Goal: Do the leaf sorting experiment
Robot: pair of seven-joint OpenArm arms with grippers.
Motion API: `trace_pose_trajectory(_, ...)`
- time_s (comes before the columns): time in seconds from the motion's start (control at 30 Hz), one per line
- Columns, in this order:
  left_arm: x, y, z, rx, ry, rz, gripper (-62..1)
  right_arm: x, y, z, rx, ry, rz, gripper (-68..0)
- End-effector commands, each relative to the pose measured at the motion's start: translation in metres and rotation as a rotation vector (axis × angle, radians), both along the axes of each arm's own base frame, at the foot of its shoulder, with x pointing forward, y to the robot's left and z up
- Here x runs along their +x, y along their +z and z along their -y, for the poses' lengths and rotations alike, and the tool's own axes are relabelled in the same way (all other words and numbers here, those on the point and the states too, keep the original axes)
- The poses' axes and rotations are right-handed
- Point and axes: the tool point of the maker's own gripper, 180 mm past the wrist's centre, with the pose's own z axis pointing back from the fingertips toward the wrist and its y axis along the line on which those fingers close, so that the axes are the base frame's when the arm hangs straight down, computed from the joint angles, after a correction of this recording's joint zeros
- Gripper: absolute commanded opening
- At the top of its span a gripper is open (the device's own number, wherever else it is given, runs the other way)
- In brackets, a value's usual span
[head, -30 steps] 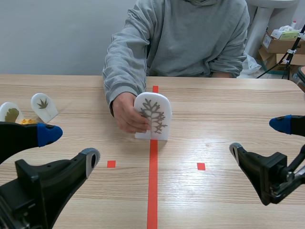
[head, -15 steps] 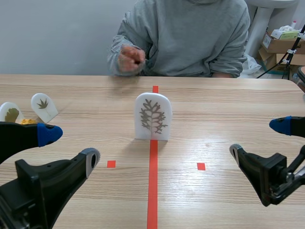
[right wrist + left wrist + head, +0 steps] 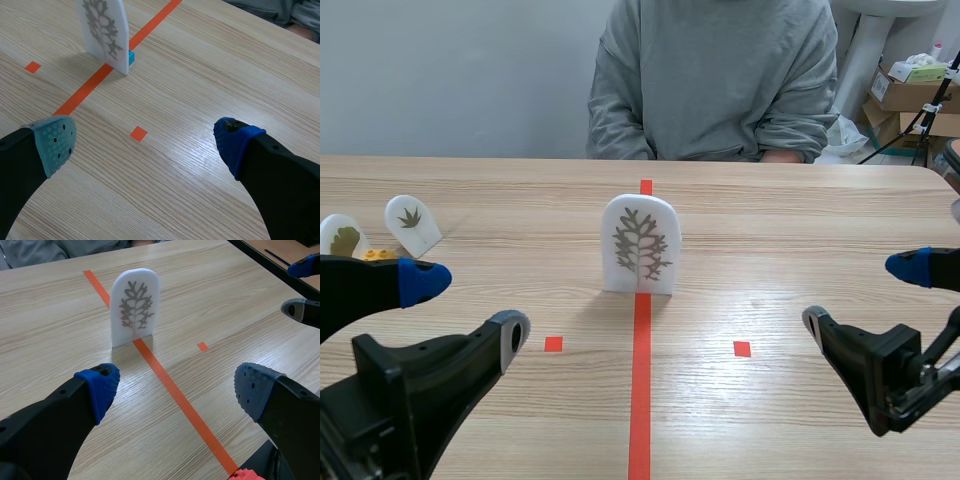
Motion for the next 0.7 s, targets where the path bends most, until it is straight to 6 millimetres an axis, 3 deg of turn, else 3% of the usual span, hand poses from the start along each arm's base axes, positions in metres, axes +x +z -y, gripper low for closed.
trace_pose_trajectory(0.0, 0.0009, 0.004, 0.0011, -0.017, 0.002, 0.013, -11.2, 0.0051, 0.0092, 0.0003, 0.005, -0.005, 0.032, -11.1)
trace_pose_trajectory(0.67, 0.0014, 0.0044, 0.0011, -0.017, 0.002, 0.015, -11.2, 0.0046, 0.0068, 0.0013, -0.028, 0.004, 0.033, -11.1)
